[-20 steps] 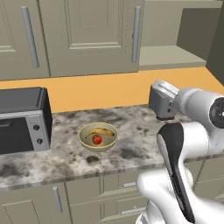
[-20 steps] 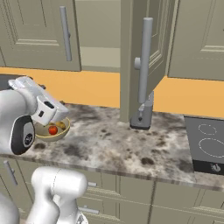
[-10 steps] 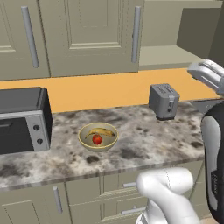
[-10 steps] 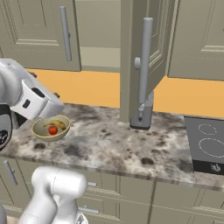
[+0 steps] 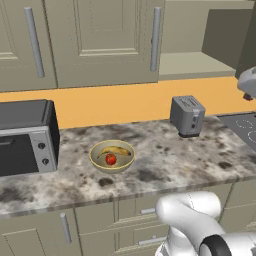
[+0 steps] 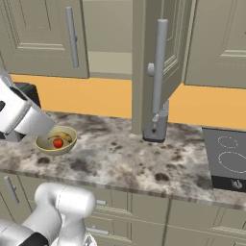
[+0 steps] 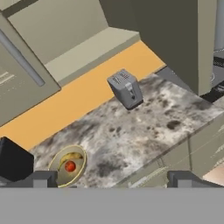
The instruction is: Open the cabinet. Pick the apple and banana from the cabinet and place them into the bowl. Then close the cabinet.
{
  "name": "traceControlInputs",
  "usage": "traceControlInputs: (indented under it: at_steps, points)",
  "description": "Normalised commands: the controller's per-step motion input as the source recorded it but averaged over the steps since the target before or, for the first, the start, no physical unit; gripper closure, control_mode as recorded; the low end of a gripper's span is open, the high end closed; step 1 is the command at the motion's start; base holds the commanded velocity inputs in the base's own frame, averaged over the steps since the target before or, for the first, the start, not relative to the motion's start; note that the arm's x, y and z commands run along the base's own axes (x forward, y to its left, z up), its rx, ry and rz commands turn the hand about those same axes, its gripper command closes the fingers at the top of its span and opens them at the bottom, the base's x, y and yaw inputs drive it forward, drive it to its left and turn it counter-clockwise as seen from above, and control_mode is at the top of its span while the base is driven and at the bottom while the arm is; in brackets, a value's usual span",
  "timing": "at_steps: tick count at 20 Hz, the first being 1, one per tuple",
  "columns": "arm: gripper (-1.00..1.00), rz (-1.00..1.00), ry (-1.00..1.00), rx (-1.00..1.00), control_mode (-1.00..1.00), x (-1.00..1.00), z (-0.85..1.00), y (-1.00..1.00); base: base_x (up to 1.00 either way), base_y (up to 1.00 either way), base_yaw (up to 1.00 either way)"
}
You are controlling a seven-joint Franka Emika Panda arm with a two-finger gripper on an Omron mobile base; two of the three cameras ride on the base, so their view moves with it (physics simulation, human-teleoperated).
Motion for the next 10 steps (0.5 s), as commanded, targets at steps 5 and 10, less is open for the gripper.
traceControlInputs:
  at_steps: [5, 10]
  points:
    - [-1.0, 0.03, 0.0, 0.0, -1.0, -0.69, -0.1, -0.17, 0.0, 0.0, 0.0]
    - [-1.0, 0.02, 0.0, 0.03, -1.0, -0.46, 0.13, -0.43, 0.0, 0.0, 0.0]
